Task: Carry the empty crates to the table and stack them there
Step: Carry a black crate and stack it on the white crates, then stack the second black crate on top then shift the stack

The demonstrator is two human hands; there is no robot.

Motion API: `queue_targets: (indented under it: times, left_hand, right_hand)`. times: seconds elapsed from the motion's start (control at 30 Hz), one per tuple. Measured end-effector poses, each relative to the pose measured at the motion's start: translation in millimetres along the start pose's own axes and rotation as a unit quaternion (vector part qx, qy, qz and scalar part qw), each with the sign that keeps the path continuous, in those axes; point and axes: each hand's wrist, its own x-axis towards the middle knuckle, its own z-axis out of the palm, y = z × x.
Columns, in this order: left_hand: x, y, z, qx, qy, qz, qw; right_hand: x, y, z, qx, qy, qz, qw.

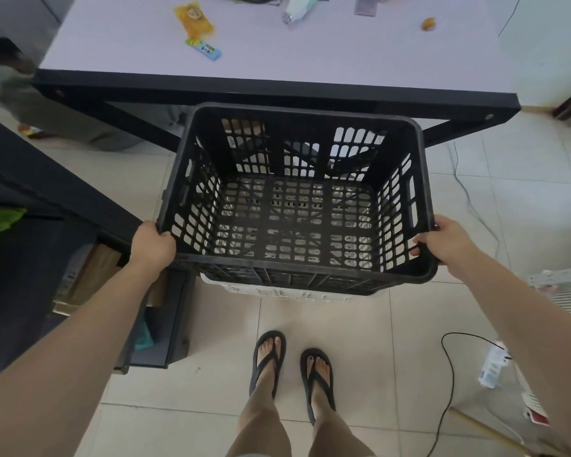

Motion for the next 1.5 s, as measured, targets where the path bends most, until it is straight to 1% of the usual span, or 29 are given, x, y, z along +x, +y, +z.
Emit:
queue_targets:
  times: [0.1, 0.23, 0.27, 0.33, 0.4, 0.43, 0.5, 0.6, 0.7, 0.77, 0.87, 0.93, 1.07, 1.2, 1.4, 1.5]
  left_hand:
    - [0, 2, 4, 0.006, 0.017, -0.001, 1.0]
    - [-5, -2, 4, 0.031, 0.016, 0.03, 0.999]
    - [-7, -3, 3, 0.032, 0.016, 0.031, 0.999]
    - [-8, -1, 2, 0.024, 0.02, 0.035, 0.999]
    - [-12, 3, 0, 0.012, 0.024, 0.051, 0.998]
    - [-15, 6, -2, 0.011, 0.024, 0.063, 0.998]
    - [-23, 12, -10, 0.004, 0.029, 0.076, 0.997]
    - [-37, 9, -27, -0.011, 0.065, 0.084, 0.994]
    - [-59, -13, -49, -0.025, 0.096, 0.081, 0.992]
    - [-79, -35, -69, -0.041, 0.117, 0.075, 0.99]
    - [-114, -82, -108, -0.035, 0.153, 0.062, 0.986]
    - [-140, -121, -136, -0.036, 0.179, 0.045, 0.982]
    - [-193, -211, -196, -0.03, 0.249, -0.018, 0.968]
    - [-244, -315, -247, -0.042, 0.302, -0.093, 0.948]
    - [-311, -489, -338, -0.043, 0.321, -0.159, 0.933]
    - [-344, -576, -385, -0.064, 0.342, -0.221, 0.911]
  right_hand:
    - [-1, 0, 0, -0.002, 0.0, -0.007, 1.0]
    - [-4, 1, 3, -0.022, -0.005, -0.009, 1.0]
    - [-7, 0, 4, -0.046, -0.002, -0.014, 0.999]
    - [-14, -6, 6, -0.114, 0.03, -0.034, 0.992]
    - [-23, -15, 9, -0.183, 0.078, -0.076, 0.977]
    - [-28, -22, 12, -0.204, 0.088, -0.101, 0.97]
    - [-41, -41, 21, -0.212, 0.061, -0.133, 0.966]
    - [-63, -77, 49, -0.205, -0.034, -0.174, 0.963]
    - [-91, -109, 86, -0.208, -0.101, -0.246, 0.941]
    - [-111, -124, 114, -0.232, -0.14, -0.291, 0.918]
    - [-152, -141, 158, -0.255, -0.189, -0.343, 0.884]
    - [-189, -150, 188, -0.264, -0.204, -0.383, 0.862]
    - [-279, -154, 254, -0.258, -0.265, -0.435, 0.821]
    - [-388, -132, 329, -0.274, -0.32, -0.472, 0.774]
    - [-559, -80, 452, -0.258, -0.402, -0.548, 0.687]
    - [-636, -65, 507, -0.248, -0.43, -0.539, 0.68]
